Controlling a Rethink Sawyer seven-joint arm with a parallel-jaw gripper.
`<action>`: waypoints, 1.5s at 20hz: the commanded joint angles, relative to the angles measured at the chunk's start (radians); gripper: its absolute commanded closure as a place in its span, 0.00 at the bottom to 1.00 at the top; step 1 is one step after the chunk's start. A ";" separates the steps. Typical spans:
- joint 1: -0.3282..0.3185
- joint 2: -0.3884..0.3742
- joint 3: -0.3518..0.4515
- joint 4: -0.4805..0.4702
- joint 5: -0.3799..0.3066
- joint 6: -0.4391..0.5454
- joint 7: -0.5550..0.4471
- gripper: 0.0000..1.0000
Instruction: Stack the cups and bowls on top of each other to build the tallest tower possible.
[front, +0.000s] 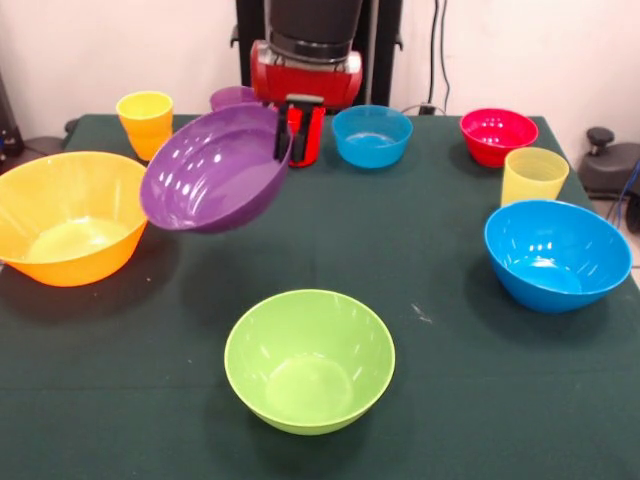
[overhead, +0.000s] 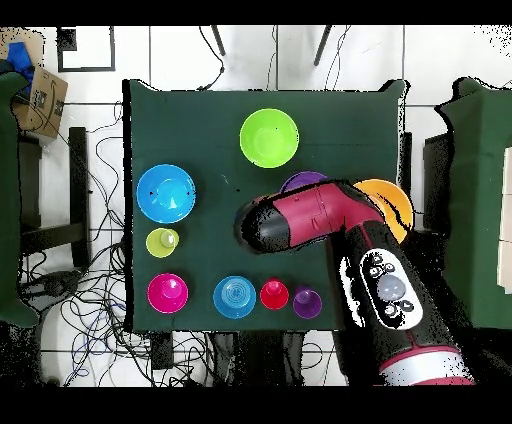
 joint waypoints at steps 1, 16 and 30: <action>0.072 -0.033 0.051 -0.064 0.085 0.197 -0.092 1.00; 0.277 0.267 0.026 -0.556 0.066 0.262 -0.022 1.00; 0.319 0.544 0.091 -1.083 0.056 0.458 -0.216 1.00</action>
